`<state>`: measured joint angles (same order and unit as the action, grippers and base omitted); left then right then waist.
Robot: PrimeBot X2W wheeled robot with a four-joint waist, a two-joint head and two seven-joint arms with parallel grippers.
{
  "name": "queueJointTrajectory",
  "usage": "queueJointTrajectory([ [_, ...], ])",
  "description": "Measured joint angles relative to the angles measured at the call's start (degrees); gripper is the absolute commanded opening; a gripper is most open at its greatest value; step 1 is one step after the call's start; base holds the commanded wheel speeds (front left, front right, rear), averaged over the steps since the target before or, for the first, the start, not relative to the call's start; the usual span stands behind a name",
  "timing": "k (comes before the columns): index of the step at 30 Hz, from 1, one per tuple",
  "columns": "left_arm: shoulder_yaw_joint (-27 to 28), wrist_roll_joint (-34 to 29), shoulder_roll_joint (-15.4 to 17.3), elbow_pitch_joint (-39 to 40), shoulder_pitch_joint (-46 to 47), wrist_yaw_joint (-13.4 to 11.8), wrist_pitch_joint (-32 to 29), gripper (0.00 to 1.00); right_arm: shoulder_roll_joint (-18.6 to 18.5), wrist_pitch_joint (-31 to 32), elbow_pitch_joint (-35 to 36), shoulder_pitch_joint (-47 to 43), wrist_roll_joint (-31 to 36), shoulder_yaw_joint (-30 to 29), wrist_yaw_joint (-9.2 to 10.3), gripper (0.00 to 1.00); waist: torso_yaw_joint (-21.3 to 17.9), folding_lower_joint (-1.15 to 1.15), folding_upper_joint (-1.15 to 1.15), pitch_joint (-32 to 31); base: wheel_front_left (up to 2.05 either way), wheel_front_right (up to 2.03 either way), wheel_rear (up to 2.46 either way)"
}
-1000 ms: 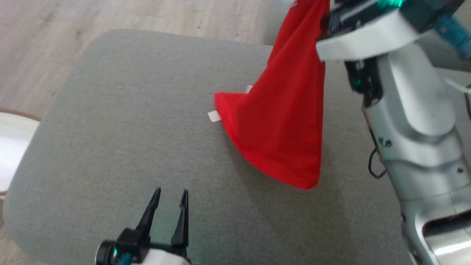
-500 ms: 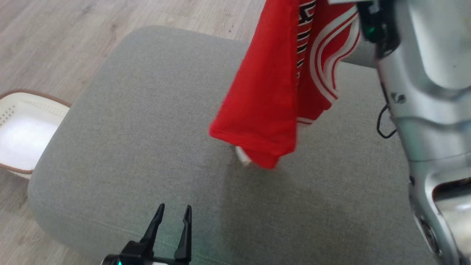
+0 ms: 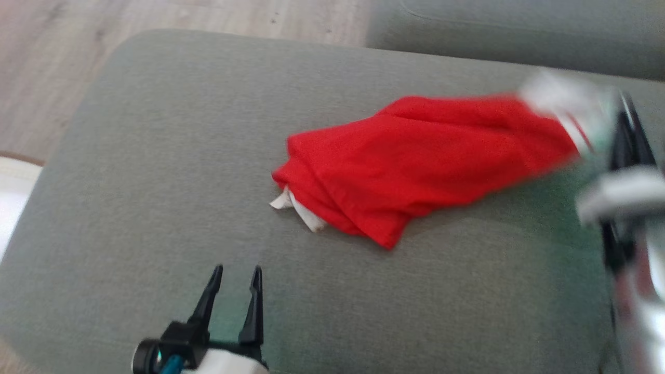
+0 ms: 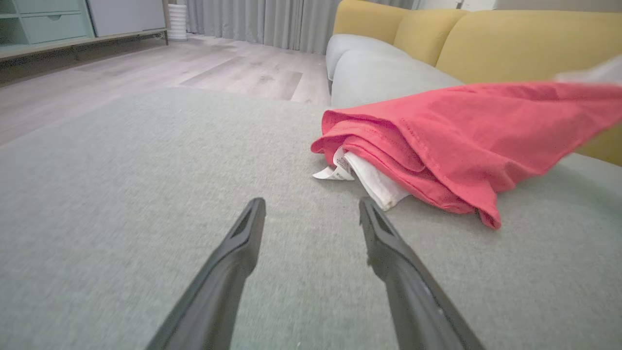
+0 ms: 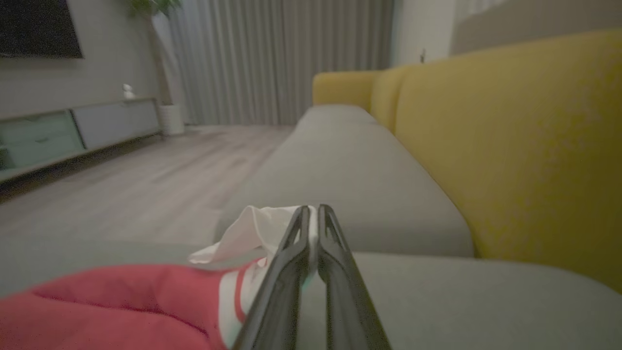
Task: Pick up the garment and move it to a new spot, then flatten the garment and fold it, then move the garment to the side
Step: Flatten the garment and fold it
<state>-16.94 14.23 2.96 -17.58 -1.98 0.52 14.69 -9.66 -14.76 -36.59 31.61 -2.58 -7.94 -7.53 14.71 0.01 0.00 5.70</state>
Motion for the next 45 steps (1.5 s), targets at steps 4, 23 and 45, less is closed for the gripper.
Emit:
queueJointTrajectory([
  [4, -0.2, 0.0, 0.0, 0.4, 2.3, 0.1, 0.0, 1.00, 0.4, 0.1, -3.4, -9.1, 2.1, -10.7, 0.00, 1.00, -2.2, 0.00, 0.00, 1.0, 0.00, 0.00, 0.00],
  [23, -15.5, 9.2, -0.1, -6.2, 11.2, 6.6, 0.0, 1.00, 7.0, 0.1, 13.1, -17.1, -2.7, -1.7, 0.00, 1.00, -11.5, -0.01, 0.00, 5.0, 0.00, 0.00, 0.00],
  [45, -18.3, 13.4, -0.2, -11.1, 17.4, 6.6, 0.0, 1.00, 7.0, 0.1, 14.6, -16.5, -4.1, 1.3, 0.00, 1.00, -16.0, -0.01, 0.00, 9.7, 0.00, 0.00, 0.00],
])
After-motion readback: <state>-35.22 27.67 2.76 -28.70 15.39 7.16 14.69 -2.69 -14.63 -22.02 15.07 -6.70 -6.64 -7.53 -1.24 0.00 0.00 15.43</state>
